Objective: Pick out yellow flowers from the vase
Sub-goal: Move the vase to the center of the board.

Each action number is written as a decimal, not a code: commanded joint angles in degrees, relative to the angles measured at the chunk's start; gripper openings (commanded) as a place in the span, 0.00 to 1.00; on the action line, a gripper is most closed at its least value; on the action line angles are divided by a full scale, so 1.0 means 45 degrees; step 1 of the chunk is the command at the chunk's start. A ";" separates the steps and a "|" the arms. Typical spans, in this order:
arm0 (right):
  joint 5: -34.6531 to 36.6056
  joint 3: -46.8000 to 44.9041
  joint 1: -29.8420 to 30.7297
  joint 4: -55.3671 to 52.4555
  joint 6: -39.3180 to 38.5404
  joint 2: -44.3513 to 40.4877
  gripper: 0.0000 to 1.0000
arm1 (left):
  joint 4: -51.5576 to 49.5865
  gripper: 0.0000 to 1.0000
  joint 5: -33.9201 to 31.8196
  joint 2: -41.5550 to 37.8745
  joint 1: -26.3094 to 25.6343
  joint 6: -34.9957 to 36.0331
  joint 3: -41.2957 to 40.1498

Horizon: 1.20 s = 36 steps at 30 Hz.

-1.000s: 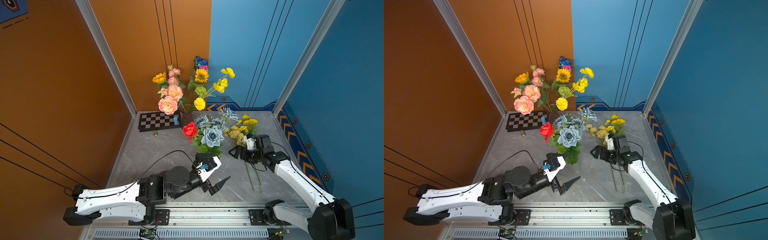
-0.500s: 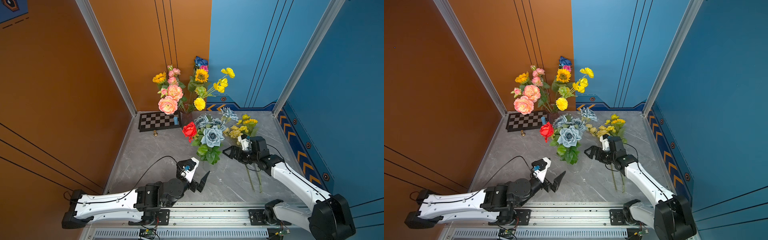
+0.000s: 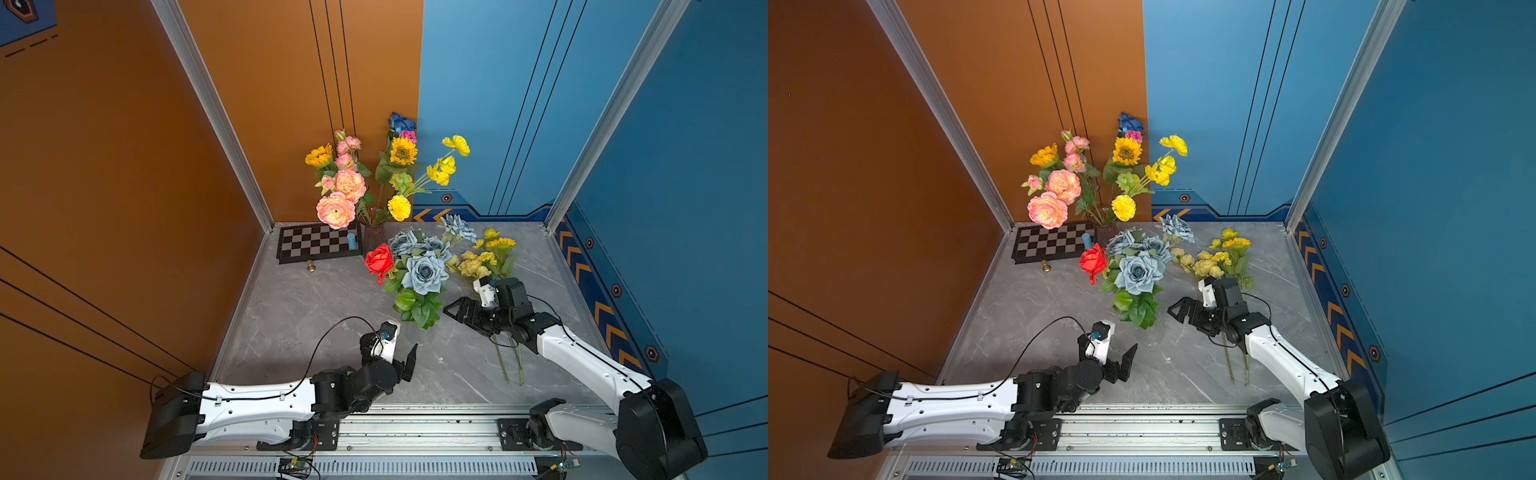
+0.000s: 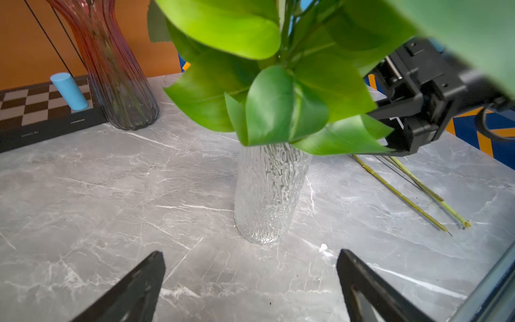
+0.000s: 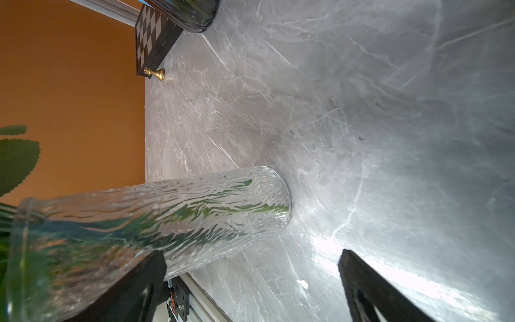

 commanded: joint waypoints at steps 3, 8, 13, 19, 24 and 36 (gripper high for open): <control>0.0093 -0.0009 0.0256 0.0260 0.0289 0.0316 1.00 | 0.2399 0.98 0.1398 0.0766 0.0727 -0.0555 -0.0677; -0.0216 0.0175 0.0315 0.0579 0.0730 0.0682 1.00 | 0.4371 0.99 0.2447 0.1545 0.1011 0.0078 -0.1244; -0.0361 0.0449 0.0533 0.0641 0.1120 0.1048 1.00 | 0.6470 0.99 0.3227 0.2403 0.1275 0.0942 -0.1772; -0.0221 0.0822 0.1112 0.0458 0.1140 0.1398 1.00 | 0.8493 0.98 0.3886 0.3452 0.2146 0.0851 -0.2111; 0.0000 0.1100 0.1251 0.0467 0.1218 0.1670 1.00 | 0.8833 0.98 0.4301 0.4042 0.2581 0.0976 -0.1837; 0.0517 0.1715 0.2414 0.0875 0.1843 0.2631 1.00 | 0.8946 0.98 0.4223 0.3500 0.3522 0.0121 -0.2568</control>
